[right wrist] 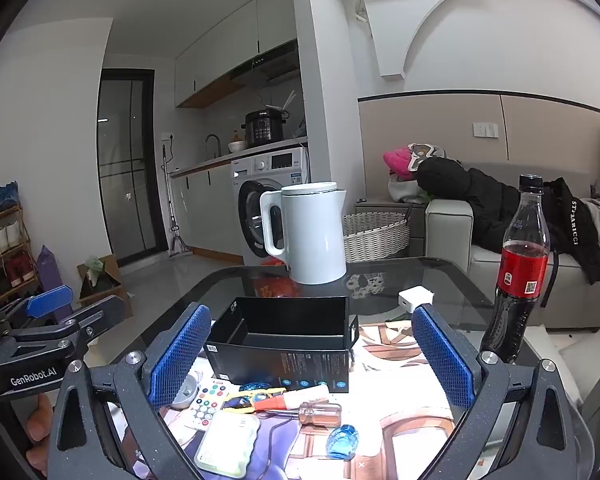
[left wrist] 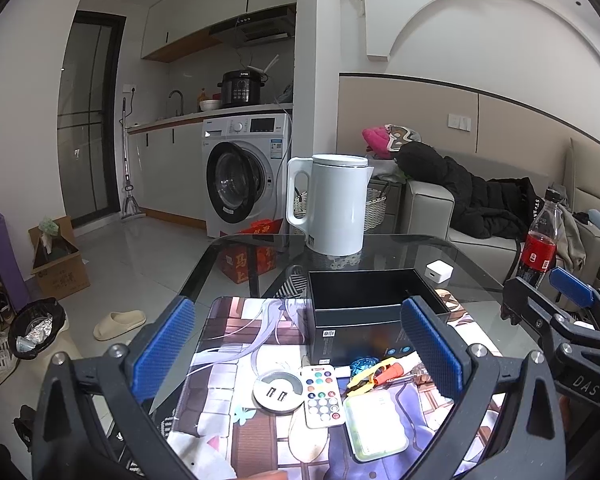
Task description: Organize rigid objects
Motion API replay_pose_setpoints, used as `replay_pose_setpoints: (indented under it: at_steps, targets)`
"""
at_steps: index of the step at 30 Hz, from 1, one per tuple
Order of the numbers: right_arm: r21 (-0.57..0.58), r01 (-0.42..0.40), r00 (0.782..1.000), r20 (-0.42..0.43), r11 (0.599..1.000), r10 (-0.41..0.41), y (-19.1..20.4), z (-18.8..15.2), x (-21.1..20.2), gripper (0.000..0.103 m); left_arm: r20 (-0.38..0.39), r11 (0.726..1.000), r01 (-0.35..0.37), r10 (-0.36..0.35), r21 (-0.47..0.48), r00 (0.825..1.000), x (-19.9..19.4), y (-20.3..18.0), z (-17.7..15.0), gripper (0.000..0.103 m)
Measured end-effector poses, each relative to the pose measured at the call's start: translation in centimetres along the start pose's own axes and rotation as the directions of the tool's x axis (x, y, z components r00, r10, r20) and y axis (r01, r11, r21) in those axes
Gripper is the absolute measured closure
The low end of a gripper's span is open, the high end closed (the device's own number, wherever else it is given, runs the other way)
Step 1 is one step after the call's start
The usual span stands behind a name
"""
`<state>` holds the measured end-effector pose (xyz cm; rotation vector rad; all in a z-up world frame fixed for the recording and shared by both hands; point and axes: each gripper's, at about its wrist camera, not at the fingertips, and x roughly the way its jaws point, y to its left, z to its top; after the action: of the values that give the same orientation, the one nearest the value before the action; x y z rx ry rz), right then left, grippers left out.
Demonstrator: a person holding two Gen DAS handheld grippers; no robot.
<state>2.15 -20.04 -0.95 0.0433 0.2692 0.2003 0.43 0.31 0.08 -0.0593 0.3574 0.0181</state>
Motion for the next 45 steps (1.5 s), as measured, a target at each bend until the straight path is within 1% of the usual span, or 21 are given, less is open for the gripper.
replay_pose_setpoints:
  at_steps: [45]
  targets:
    - [0.001,0.001,1.0,0.0,1.0,-0.001,-0.14,0.1,-0.05,0.001,-0.001,1.0,0.001,-0.001,-0.003,1.0,-0.08,0.19,-0.24,0.0]
